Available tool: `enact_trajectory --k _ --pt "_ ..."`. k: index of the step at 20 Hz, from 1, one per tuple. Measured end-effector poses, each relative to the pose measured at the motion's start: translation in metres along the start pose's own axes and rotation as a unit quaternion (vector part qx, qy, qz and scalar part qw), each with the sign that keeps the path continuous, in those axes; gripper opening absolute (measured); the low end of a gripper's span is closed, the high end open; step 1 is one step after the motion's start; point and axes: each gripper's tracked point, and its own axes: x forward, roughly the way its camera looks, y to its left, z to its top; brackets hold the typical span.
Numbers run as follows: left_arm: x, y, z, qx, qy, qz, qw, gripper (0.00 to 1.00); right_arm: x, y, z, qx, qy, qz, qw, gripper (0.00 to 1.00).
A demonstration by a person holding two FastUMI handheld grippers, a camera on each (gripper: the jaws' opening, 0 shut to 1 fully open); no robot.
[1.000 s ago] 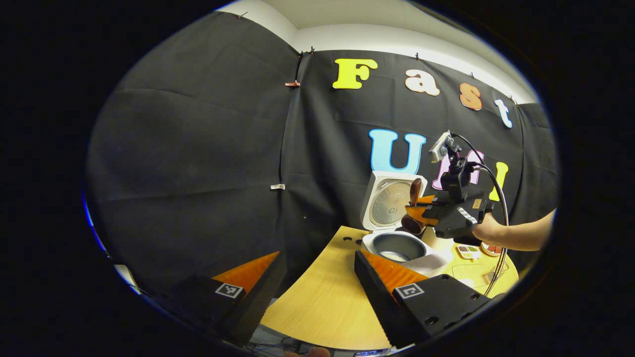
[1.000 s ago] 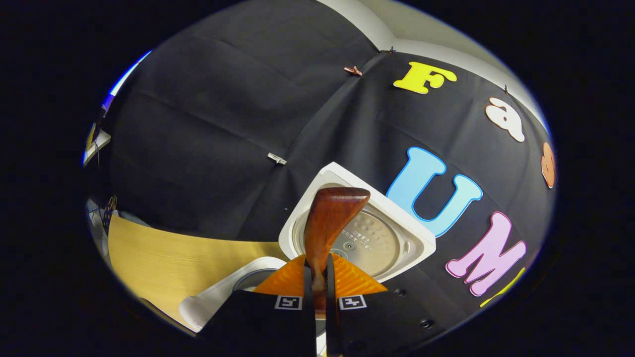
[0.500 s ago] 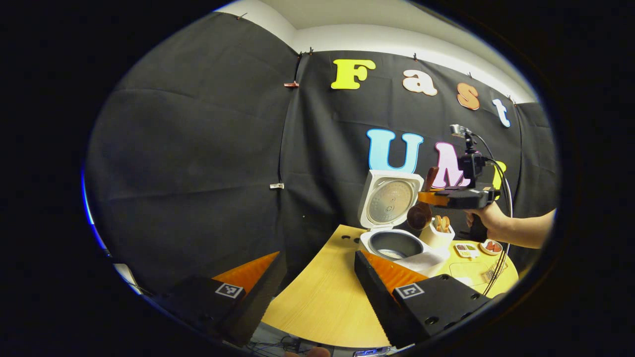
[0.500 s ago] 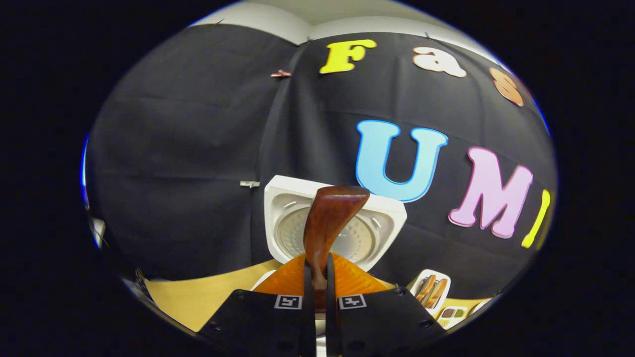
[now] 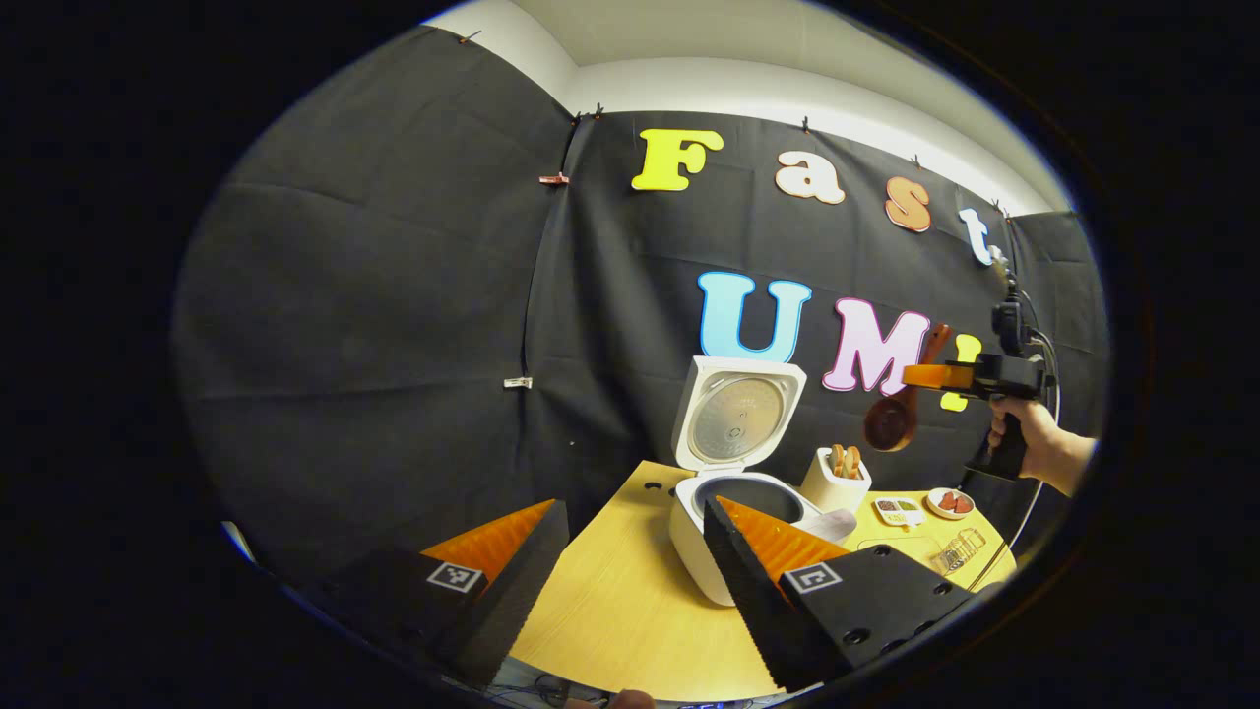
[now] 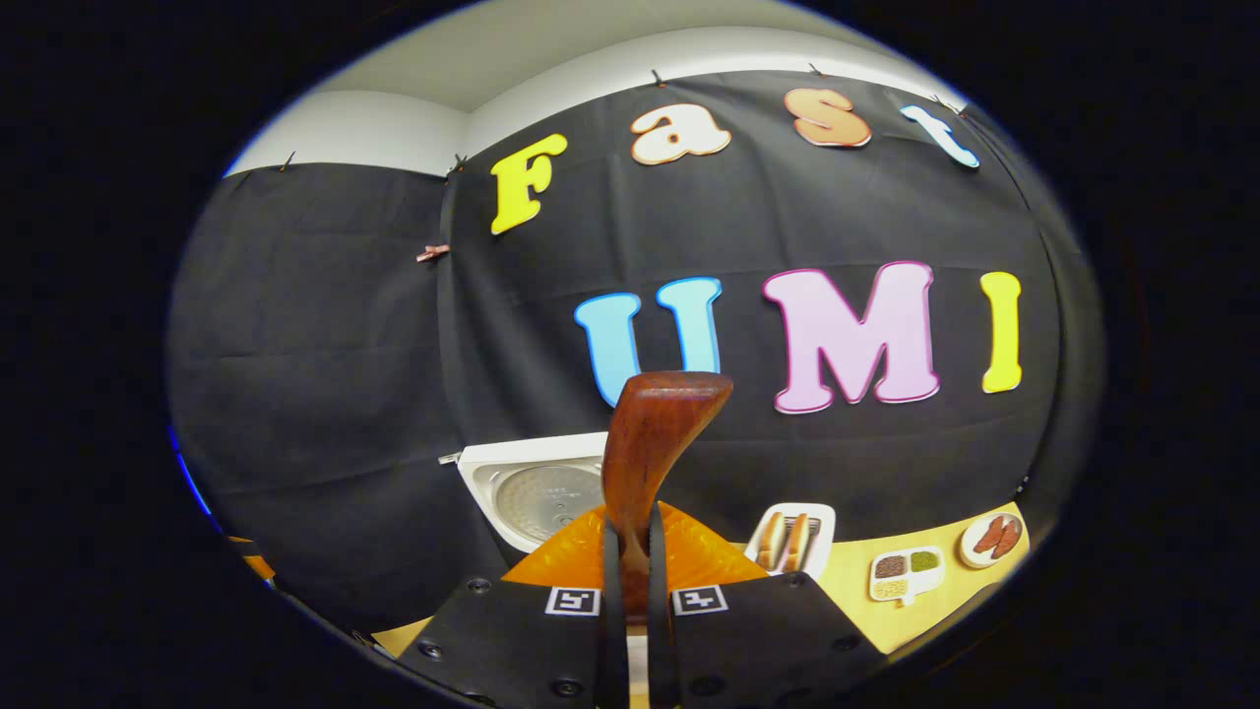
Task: Close the left gripper, press the button to open the rice cooker; take a wooden spoon from the chopstick holder with the right hand, scoop a spoonful of rice and pour it into the rice cooker, then put the wooden spoon back into the chopstick holder.
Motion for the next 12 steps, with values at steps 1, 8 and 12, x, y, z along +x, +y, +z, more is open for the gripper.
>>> enact_trajectory --k 1,8,12 --pt "0.000 -0.007 0.004 0.003 -0.004 -0.004 1.000 0.95 -0.014 -0.014 0.006 0.001 -0.006 -0.006 1.000 0.12" --pt "-0.005 -0.053 0.011 0.020 -0.009 -0.013 1.000 0.95 -0.103 -0.117 0.011 -0.008 -0.012 -0.044 0.999 0.12" --pt "-0.010 -0.083 0.010 0.027 -0.008 -0.018 0.999 0.95 -0.138 -0.186 -0.014 -0.009 0.013 -0.082 0.996 0.12"
